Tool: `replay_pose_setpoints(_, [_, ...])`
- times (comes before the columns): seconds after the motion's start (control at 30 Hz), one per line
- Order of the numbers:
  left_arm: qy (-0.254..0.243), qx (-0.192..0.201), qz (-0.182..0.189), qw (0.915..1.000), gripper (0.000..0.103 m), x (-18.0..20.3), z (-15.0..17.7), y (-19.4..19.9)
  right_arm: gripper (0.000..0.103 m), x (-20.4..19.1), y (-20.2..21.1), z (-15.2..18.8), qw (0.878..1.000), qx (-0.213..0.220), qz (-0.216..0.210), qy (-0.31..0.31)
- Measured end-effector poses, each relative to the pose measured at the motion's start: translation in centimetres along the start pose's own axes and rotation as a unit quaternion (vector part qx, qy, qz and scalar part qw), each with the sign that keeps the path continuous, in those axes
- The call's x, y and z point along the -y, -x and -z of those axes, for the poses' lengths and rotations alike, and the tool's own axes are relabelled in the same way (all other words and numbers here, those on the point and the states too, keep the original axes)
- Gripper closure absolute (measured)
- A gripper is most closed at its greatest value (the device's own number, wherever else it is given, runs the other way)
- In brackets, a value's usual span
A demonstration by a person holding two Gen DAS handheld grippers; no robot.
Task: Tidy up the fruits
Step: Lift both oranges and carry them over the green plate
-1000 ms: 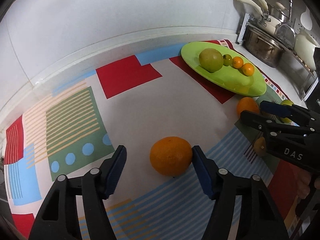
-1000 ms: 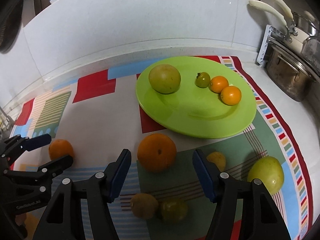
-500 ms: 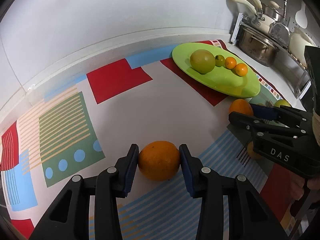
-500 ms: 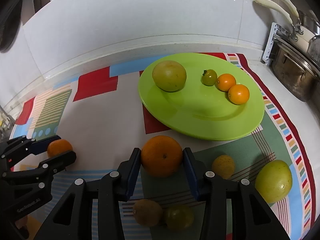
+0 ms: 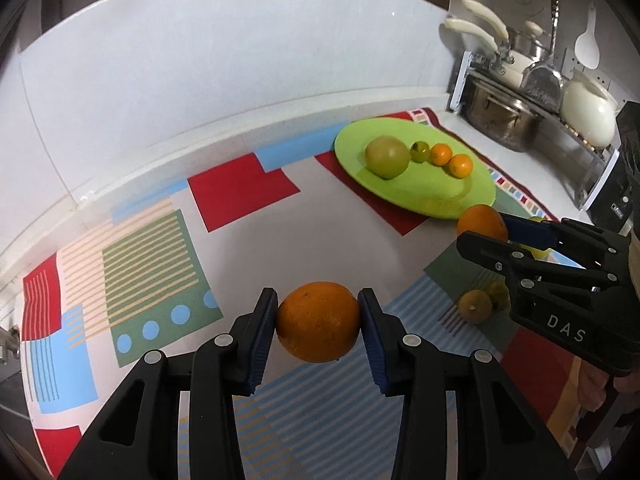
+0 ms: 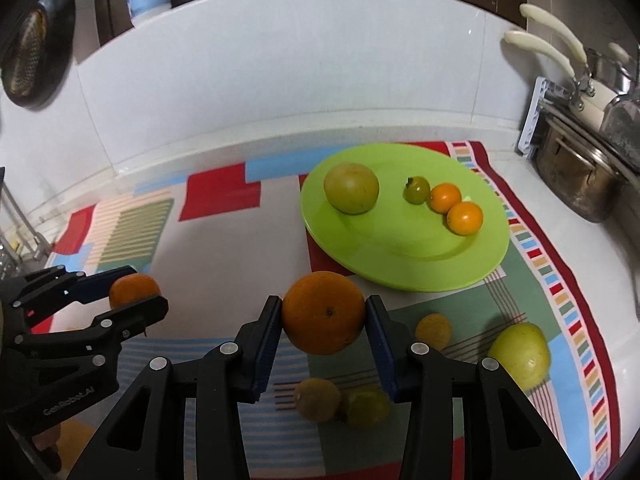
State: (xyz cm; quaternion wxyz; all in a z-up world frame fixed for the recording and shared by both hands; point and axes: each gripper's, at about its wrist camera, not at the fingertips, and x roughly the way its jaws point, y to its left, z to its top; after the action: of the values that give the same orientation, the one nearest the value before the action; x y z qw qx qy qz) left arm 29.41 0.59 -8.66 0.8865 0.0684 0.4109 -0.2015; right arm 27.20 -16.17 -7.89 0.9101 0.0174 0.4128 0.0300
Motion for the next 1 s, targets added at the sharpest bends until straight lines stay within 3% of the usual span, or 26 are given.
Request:
replay_pose_setpoints(0.63, [-0.018, 0.077, -0.008, 0.9968, 0.062, 4.0, -1.5, 6.5, 0.06, 0.6, 7.9, -0.1, 0.997, 0.071, -0.002, 0.003])
replay_pose_setpoints(1.0, [-0.019, 0.1, -0.021, 0.9946, 0.062, 6.8, -3.2, 7.6, 0.06, 2.9, 10.4, -0.7, 0.995, 0.094, -0.005, 0.011])
